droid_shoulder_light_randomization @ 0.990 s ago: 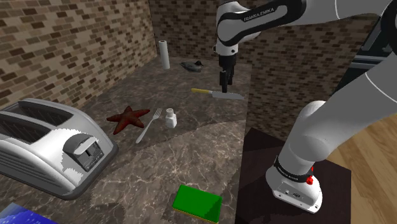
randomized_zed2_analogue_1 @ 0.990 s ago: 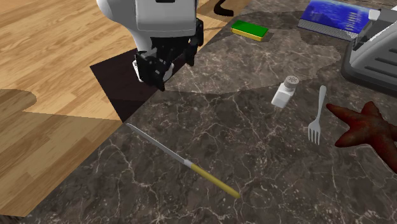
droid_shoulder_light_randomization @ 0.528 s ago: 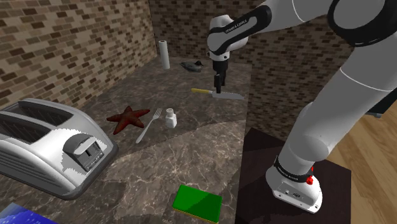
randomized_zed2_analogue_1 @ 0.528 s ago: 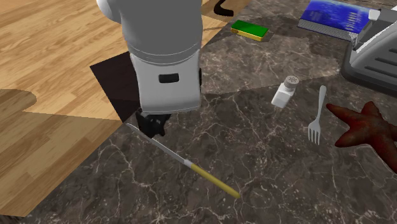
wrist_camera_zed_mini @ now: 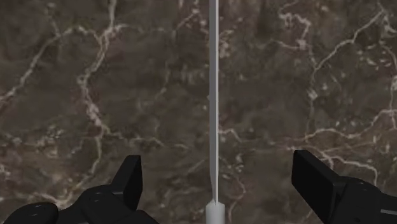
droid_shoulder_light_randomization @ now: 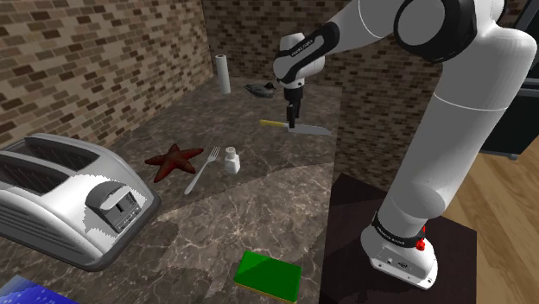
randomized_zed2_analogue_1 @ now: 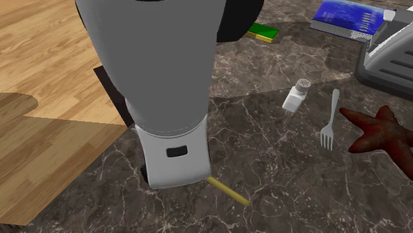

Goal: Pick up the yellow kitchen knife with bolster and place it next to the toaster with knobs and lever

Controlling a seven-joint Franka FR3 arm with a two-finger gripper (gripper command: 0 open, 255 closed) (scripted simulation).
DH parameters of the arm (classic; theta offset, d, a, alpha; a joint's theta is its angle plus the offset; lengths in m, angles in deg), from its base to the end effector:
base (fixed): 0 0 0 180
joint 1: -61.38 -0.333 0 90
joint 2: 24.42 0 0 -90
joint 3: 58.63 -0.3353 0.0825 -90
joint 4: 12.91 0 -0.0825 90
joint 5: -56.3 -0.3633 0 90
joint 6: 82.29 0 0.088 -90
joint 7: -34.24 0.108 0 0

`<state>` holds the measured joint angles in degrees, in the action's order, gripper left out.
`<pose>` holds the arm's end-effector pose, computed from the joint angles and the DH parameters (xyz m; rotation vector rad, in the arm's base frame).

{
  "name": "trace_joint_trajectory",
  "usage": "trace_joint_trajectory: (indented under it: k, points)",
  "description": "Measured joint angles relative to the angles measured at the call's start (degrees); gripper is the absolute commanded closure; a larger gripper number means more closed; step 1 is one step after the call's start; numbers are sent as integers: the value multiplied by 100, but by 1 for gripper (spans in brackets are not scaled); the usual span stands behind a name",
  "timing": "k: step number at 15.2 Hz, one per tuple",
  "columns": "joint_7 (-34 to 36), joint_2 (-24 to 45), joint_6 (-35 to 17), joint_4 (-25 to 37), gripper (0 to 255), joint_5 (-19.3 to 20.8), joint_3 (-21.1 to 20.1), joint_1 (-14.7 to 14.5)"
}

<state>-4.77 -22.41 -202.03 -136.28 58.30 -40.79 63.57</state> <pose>0.4836 -0.1772 0.4069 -3.0770 -0.5436 0.1627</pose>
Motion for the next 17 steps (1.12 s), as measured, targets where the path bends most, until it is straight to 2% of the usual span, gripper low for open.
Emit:
trace_joint_trajectory:
  k: [5, 11, 12, 17]
  points:
    - [-32, 131, -359, -233, 0, -37, 4, 10]
    - [-44, 159, -416, -259, 0, -46, 8, 15]
    - [-44, 159, -416, -259, 255, -46, 8, 15]
    - [-44, 159, -416, -259, 255, -46, 8, 15]
